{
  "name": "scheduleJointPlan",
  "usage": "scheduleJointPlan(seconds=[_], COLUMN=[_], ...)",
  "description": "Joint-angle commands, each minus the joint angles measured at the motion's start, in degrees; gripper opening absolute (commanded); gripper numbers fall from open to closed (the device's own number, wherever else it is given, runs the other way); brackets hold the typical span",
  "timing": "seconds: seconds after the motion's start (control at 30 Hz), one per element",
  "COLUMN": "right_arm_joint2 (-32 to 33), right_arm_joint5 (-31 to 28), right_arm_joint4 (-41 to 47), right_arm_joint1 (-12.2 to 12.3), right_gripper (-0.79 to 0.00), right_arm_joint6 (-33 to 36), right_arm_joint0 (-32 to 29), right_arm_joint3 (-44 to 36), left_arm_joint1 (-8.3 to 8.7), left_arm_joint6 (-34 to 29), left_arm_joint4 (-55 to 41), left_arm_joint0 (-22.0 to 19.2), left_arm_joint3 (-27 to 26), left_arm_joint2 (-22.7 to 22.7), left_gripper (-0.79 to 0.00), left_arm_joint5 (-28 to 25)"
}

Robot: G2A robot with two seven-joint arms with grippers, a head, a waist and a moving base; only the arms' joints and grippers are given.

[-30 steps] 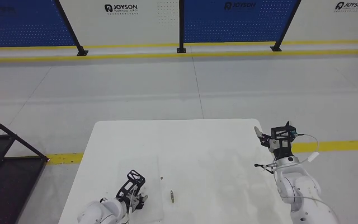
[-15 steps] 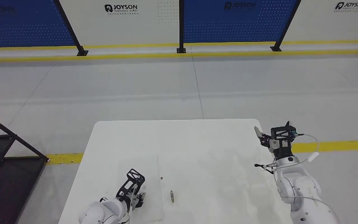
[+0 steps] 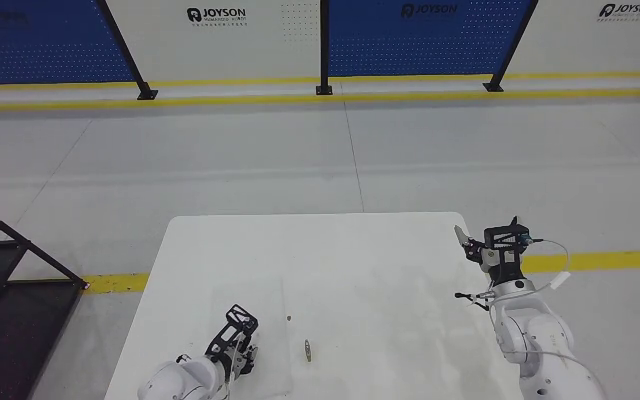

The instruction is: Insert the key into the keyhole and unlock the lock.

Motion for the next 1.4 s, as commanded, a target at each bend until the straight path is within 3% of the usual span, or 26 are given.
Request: scheduleJointPlan(seconds=[0.0,0.37,0.73,1.0,1.37], right_arm_joint2=[0.00,0.00,0.00,0.00,0.00], right_arm_joint5=[0.00,0.00,0.00,0.00,0.00], right_arm_joint4=[0.00,0.00,0.00,0.00,0.00], right_arm_joint1=[0.00,0.00,0.00,0.00,0.00], right_gripper=[0.000,0.000,0.000,0.000,0.000], right_arm_joint6=[0.00,0.00,0.00,0.00,0.00], right_arm_joint0=[0.00,0.00,0.00,0.00,0.00], right_arm_joint3=[0.00,0.00,0.00,0.00,0.00], left_arm_joint1=[0.05,0.34,0.59,0.96,1.14], left_arm_joint6=[0.05,0.50,3.46,9.38,19.99], left_arm_joint4=[-0.39,-1.64,-3.18,-4.11,-4.74], left_arm_joint0=[-0.07,0.00,1.03,4.29,6.00], left_arm_joint3=[0.02,-0.58,-1.67,-2.98,0.21], left_arm_joint2=[-0.19,-0.94,-2.56,-5.83,-8.24], left_gripper=[-0.588,-0.785,-0.785,-0.785,-0.785], left_arm_joint5=[-0.02,-0.11,0.68,-0.12,-1.61])
